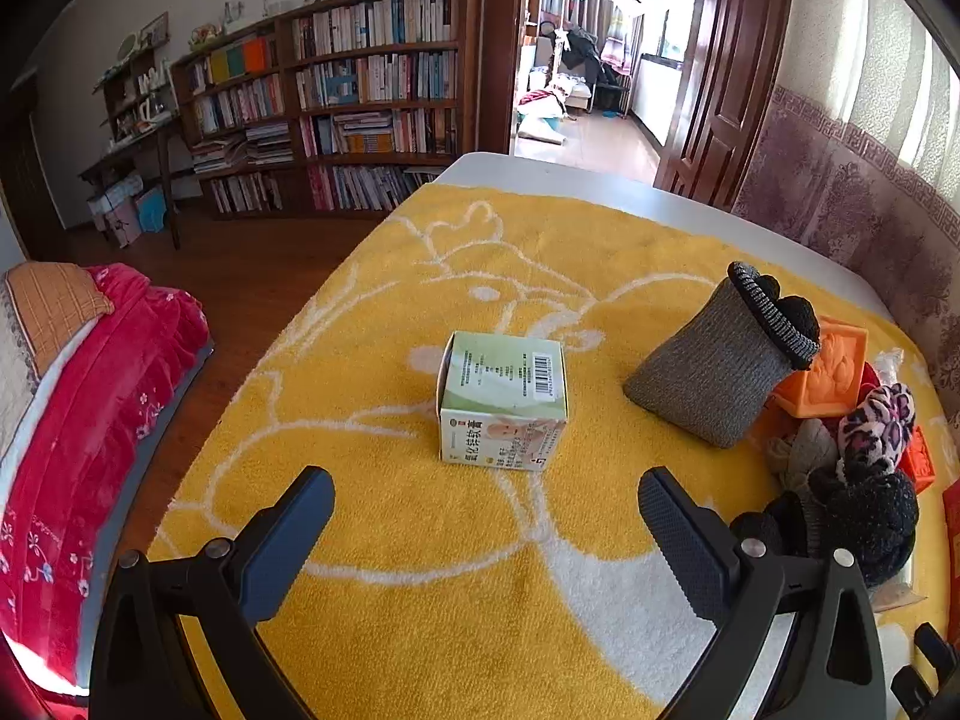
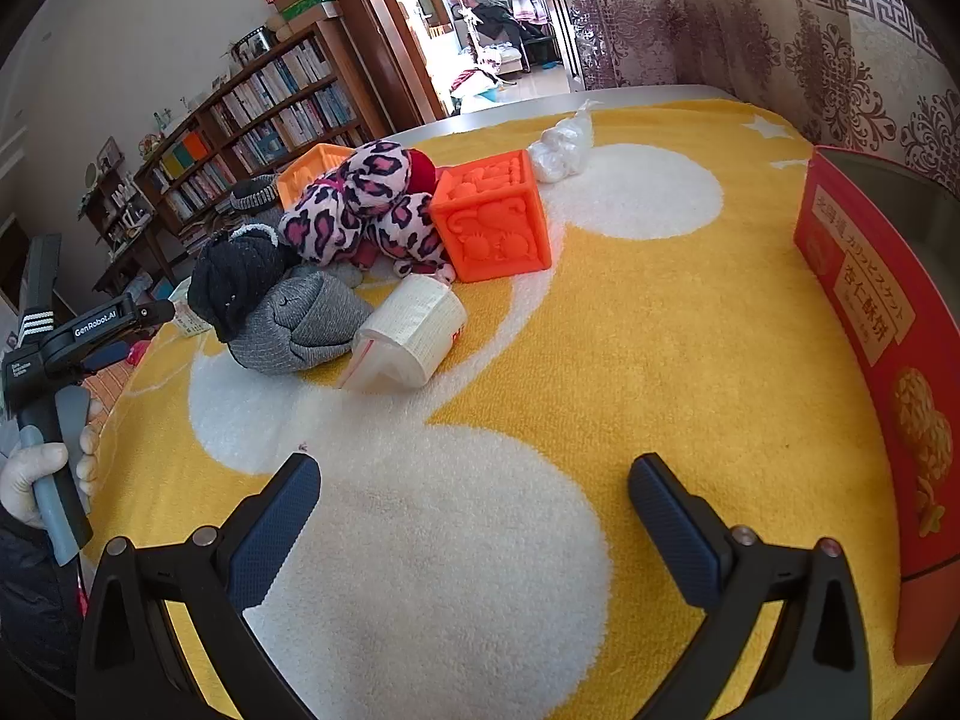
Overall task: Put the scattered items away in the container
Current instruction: 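Grasp the green-and-white tissue box with the left gripper while the right gripper approaches the white tape roll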
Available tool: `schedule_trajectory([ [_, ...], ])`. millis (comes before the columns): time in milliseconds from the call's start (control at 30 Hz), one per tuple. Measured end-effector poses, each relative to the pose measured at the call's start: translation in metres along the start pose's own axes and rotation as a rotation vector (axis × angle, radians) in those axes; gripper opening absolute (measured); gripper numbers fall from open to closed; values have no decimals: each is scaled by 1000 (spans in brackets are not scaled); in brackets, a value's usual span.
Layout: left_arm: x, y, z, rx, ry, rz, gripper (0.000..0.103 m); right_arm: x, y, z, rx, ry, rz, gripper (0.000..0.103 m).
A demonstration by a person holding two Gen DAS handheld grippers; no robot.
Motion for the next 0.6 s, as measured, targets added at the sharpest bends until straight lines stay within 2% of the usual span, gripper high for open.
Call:
schedule_trajectory([
  [100, -1, 14, 11, -1, 71, 29, 103, 0, 0, 1, -1, 1, -2, 103],
  [200, 1, 23, 24, 5, 94, 18, 103, 1, 1, 2, -1, 4, -2, 103],
  [300, 2, 24, 38, 13, 82, -2, 103, 1, 1, 1, -1, 5, -2, 103],
  [467, 0, 19, 53, 1, 14, -22, 101, 1, 1, 2, -3, 5, 0, 103],
  [500, -1, 18, 56, 4, 6, -19, 93, 1, 1, 2, -2, 5, -1, 103],
  [533, -2, 18, 59, 11, -5, -18, 79, 1, 1, 2, -2, 5, -1, 103],
  [567, -2, 17, 62, 19, -27, -23, 70, 1, 1, 2, -2, 5, 0, 103],
  [600, -3, 16, 67, 28, -49, -33, 55, 1, 1, 2, -3, 4, 0, 103],
])
Point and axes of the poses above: each gripper's, at about its wrist camera, not at the fingertips, and z roughly the way its jaws point, x to its left, y to its top, the point moved 5 cm from there along z, roughly the way its jaws point, and after that the axes turned 8 degrees about z, right-handed, at the moved point
